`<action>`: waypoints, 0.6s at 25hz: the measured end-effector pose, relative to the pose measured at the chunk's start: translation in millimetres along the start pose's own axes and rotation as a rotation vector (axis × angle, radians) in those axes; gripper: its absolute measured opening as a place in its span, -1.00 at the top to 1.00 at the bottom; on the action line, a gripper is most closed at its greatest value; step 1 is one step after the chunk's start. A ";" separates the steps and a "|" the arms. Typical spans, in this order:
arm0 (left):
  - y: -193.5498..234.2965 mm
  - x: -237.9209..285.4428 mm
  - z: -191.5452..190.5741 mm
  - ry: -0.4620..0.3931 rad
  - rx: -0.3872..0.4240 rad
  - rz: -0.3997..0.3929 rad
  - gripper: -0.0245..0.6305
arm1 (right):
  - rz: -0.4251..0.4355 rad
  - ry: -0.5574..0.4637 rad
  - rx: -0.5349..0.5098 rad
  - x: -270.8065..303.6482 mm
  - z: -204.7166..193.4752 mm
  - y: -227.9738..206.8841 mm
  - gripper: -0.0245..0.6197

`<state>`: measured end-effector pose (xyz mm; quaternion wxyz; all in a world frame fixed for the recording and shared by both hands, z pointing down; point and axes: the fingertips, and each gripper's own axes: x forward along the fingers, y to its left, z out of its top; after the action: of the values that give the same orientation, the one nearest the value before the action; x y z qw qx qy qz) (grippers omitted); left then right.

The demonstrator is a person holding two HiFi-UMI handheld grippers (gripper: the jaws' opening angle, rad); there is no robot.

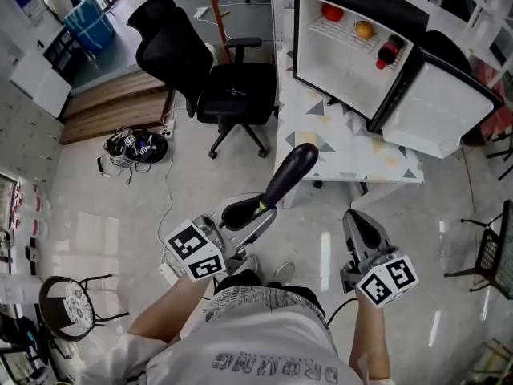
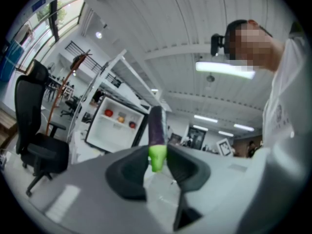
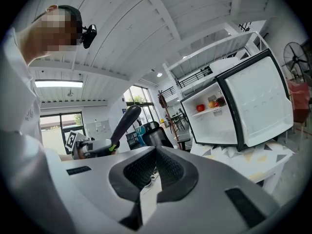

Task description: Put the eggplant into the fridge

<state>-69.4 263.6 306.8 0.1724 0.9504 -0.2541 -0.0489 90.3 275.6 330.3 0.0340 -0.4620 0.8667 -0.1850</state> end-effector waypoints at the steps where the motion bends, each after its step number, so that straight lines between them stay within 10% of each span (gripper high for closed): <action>1: -1.6 0.7 -1.2 0.000 0.001 0.003 0.56 | 0.002 0.001 0.002 -1.7 -0.9 -1.4 0.91; 15: -2.7 8.1 -6.0 -0.007 0.003 0.035 0.56 | 0.037 0.002 0.000 -1.4 -1.2 -13.9 0.91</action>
<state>-60.1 263.6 311.4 0.1708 0.9460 -0.2713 -0.0487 101.8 270.1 336.1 0.0367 -0.4455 0.8752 -0.1847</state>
